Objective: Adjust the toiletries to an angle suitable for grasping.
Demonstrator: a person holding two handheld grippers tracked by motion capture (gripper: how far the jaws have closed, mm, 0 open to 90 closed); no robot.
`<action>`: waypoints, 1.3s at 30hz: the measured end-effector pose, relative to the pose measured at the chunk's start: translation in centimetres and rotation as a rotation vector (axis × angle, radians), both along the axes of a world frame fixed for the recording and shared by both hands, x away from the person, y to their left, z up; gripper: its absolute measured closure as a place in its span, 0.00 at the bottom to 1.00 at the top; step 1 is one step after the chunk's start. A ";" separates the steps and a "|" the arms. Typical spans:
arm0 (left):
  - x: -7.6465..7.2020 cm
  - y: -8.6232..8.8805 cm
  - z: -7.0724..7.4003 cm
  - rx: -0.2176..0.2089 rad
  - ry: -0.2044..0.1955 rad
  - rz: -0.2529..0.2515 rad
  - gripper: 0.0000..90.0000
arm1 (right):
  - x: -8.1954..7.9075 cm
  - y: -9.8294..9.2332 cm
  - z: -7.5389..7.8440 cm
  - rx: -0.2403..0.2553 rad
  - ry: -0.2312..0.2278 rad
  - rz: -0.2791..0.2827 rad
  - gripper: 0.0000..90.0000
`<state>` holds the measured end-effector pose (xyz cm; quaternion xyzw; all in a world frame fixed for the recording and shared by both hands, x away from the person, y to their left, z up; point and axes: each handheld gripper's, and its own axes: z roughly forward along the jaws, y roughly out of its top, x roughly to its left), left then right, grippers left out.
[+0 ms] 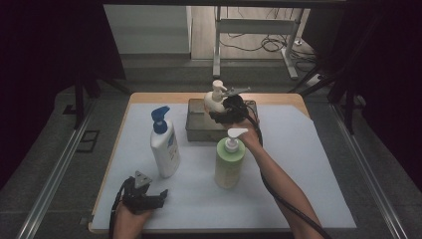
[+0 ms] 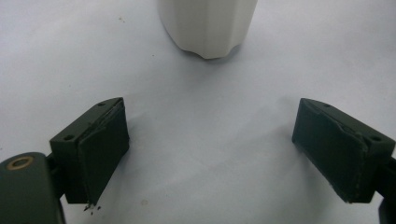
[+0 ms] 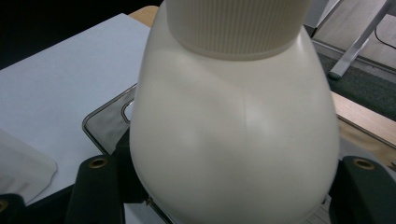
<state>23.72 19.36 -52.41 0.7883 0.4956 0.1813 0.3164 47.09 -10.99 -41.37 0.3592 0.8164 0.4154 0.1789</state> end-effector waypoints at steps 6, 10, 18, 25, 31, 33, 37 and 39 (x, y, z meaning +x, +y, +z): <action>0.0 0.0 0.0 0.000 0.000 0.000 0.12 | 0.2 0.0 0.0 -0.007 0.004 0.023 0.37; 0.0 0.0 0.0 0.000 0.001 0.000 0.12 | 0.2 -0.6 -0.2 0.002 0.014 0.032 0.33; 0.0 0.0 0.0 0.000 0.000 0.000 0.12 | -0.8 -2.2 0.0 0.018 0.020 0.052 0.35; 0.0 0.0 0.0 -0.001 -0.002 0.001 0.12 | -1.8 -3.8 0.1 0.029 0.033 0.069 0.39; 0.0 0.0 0.0 -0.002 -0.002 0.001 0.12 | -2.0 -6.0 0.1 0.051 0.048 0.047 0.45; 0.0 0.0 0.0 -0.001 -0.001 0.001 0.12 | -1.9 -6.6 -0.1 0.051 0.063 0.032 0.48; 0.0 0.0 0.0 0.000 -0.001 0.002 0.12 | -1.4 -7.5 -0.5 0.048 0.078 0.004 0.57; 0.0 0.0 0.0 -0.001 -0.001 0.002 0.12 | -1.1 -7.6 -0.7 0.039 0.082 -0.002 0.64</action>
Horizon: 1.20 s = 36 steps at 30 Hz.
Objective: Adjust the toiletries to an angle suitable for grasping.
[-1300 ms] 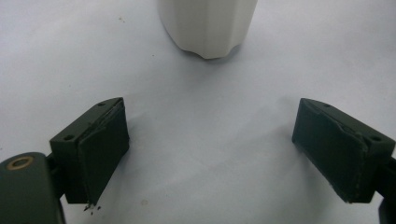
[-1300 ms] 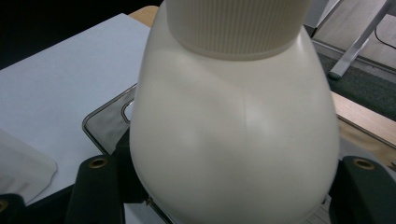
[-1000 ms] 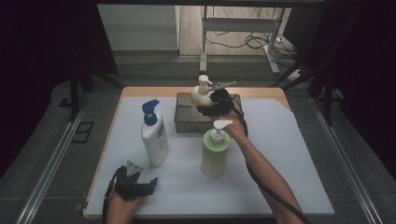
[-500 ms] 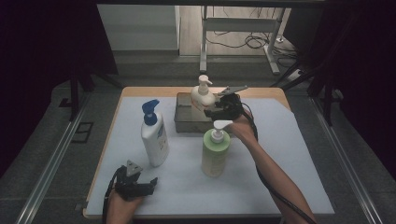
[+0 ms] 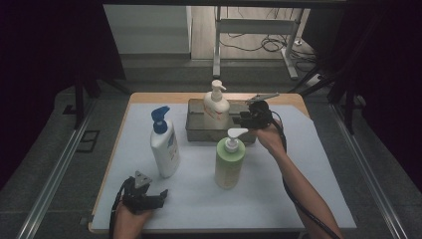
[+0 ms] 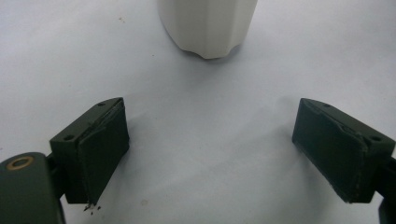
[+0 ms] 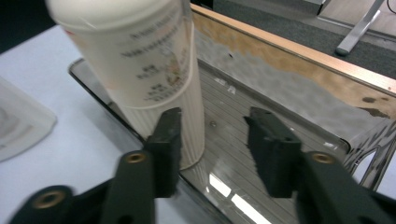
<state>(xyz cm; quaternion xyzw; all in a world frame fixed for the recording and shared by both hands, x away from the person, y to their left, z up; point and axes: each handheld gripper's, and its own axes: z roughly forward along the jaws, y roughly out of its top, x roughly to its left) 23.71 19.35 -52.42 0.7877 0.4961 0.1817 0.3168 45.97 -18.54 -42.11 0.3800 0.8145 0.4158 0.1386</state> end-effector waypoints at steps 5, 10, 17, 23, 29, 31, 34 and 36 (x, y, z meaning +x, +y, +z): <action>0.0 0.0 0.0 0.001 0.002 -0.001 0.12 | 0.8 0.4 -0.6 -0.036 -0.004 -0.011 0.83; 0.0 0.0 0.0 0.001 0.002 -0.001 0.12 | 1.5 1.5 -0.8 -0.050 -0.004 -0.016 0.97; 0.0 0.0 0.0 0.000 0.002 -0.001 0.12 | 2.7 2.8 -1.5 -0.070 0.014 -0.026 0.99; 0.0 0.0 0.0 0.000 0.002 -0.001 0.12 | 3.2 3.8 -2.2 -0.084 0.038 -0.010 0.99; 0.0 0.0 0.0 0.000 0.003 -0.001 0.12 | 3.4 3.8 -2.7 -0.064 0.070 -0.013 0.99; 0.0 0.0 0.0 -0.001 0.003 -0.001 0.12 | 3.4 3.9 -2.8 -0.069 0.071 -0.014 0.99; 0.0 0.0 0.0 -0.001 0.003 -0.001 0.12 | 3.4 4.1 -2.8 -0.067 0.073 -0.010 0.99; 0.0 0.0 0.0 -0.001 0.003 -0.001 0.12 | 3.4 4.3 -2.9 -0.061 0.079 -0.008 0.99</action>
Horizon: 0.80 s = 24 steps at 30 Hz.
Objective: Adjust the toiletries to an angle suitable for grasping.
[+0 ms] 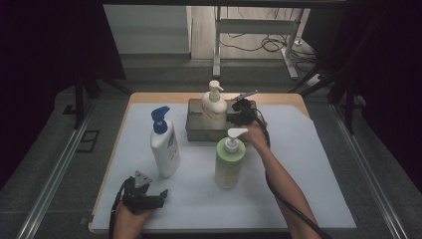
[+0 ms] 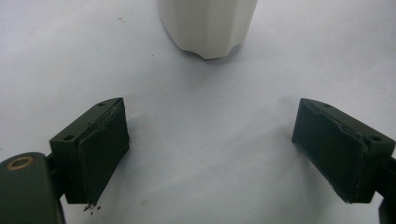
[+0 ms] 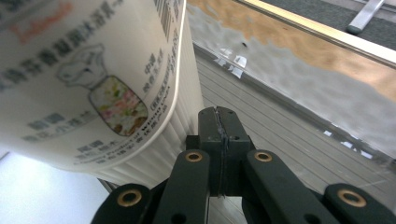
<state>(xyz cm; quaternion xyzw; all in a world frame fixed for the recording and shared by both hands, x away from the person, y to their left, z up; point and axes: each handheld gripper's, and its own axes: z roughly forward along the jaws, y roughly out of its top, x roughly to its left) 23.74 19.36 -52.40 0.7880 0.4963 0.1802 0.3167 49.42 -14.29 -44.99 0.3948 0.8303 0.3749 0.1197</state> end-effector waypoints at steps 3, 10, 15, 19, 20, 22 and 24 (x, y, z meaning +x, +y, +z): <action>0.0 0.0 0.0 0.000 0.000 0.000 0.12 | 0.0 0.4 -0.1 -0.001 0.003 0.010 0.99; 0.0 0.0 0.0 0.002 0.000 0.000 0.12 | 0.0 1.5 -0.1 0.003 0.011 0.039 0.99; 0.0 0.0 0.0 0.002 0.000 0.000 0.12 | 0.1 2.3 -0.2 0.007 0.016 0.061 0.99; 0.0 0.0 0.0 0.003 0.000 0.000 0.12 | 0.2 2.9 -0.2 0.011 0.016 0.076 0.99; 0.0 0.0 0.0 0.003 0.001 -0.001 0.12 | 0.1 3.0 -0.2 0.012 0.016 0.078 0.99; 0.0 0.0 0.0 0.002 0.001 -0.001 0.12 | 0.2 3.3 -0.2 0.012 0.017 0.082 0.99; 0.0 0.0 0.0 0.003 0.000 -0.001 0.12 | 0.2 3.6 -0.3 0.013 0.019 0.088 0.99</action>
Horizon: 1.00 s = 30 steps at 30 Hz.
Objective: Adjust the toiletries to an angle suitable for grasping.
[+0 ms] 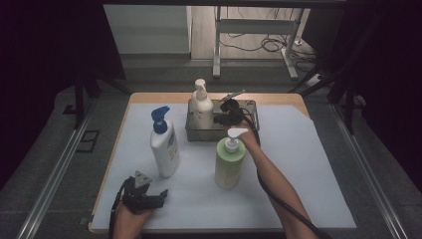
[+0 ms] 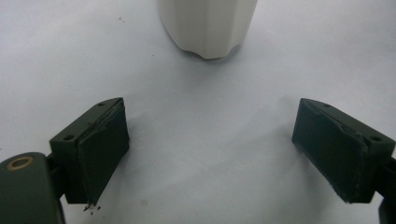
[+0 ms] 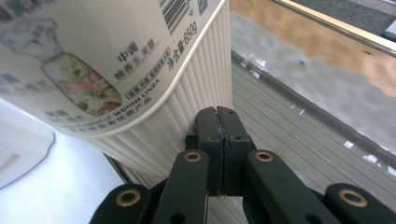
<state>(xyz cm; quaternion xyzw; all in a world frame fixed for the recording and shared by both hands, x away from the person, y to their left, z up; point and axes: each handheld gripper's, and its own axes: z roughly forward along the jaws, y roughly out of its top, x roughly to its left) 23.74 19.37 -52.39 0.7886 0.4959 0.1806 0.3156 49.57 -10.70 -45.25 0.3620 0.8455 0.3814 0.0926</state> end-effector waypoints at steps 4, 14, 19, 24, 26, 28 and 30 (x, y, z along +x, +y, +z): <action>0.0 0.0 0.0 -0.001 0.000 0.000 0.12 | 0.0 0.6 -0.1 0.001 0.003 0.015 0.98; 0.0 0.0 0.0 -0.001 0.000 0.000 0.12 | -0.1 2.1 -0.2 0.005 0.004 0.050 0.99; 0.0 0.0 0.0 -0.001 0.000 0.000 0.12 | -0.1 2.3 -0.3 0.002 0.005 0.059 0.99; 0.0 0.0 0.0 -0.001 0.000 0.000 0.12 | -0.3 2.7 -0.3 0.007 0.008 0.080 0.99; 0.0 0.0 0.0 -0.001 0.000 0.000 0.12 | -0.4 2.9 -0.3 0.006 0.005 0.082 0.99; 0.0 0.0 0.0 -0.001 0.000 0.000 0.12 | -0.4 3.0 -0.3 0.004 0.005 0.082 0.99; 0.0 0.0 0.0 -0.001 0.001 0.000 0.12 | -0.4 2.9 -0.3 0.009 0.008 0.080 0.99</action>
